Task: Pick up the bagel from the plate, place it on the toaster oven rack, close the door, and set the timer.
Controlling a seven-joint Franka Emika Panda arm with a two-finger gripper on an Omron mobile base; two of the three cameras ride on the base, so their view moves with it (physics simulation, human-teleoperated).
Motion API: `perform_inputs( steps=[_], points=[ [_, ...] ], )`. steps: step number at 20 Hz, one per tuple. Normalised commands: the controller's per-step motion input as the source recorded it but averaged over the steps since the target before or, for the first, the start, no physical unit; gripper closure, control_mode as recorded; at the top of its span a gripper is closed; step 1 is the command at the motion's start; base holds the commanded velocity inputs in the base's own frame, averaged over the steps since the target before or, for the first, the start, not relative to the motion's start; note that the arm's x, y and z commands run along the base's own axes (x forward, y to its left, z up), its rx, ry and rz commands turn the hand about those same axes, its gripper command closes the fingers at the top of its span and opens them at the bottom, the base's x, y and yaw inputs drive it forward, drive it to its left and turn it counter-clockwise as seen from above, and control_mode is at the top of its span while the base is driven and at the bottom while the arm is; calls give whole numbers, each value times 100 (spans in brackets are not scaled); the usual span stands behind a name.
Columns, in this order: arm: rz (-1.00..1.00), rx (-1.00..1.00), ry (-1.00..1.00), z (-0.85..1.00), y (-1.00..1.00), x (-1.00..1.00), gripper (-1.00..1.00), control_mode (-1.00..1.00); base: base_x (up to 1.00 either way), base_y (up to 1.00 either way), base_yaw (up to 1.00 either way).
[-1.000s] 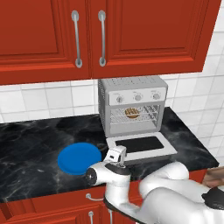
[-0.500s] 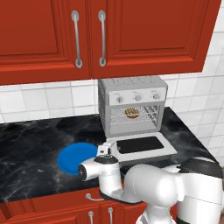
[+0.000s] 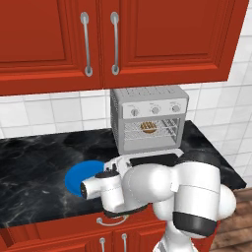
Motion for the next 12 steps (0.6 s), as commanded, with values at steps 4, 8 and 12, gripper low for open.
perform_inputs(
  steps=[4,8,12],
  points=[
    [0,-10,-4,19,-3,37,-100,-100,0,0,0],
    [0,-7,-8,57,-9,50,-100,-100,0,0,0],
    [1,-3,-9,82,-10,59,-100,-100,0,0,0]
  ],
)
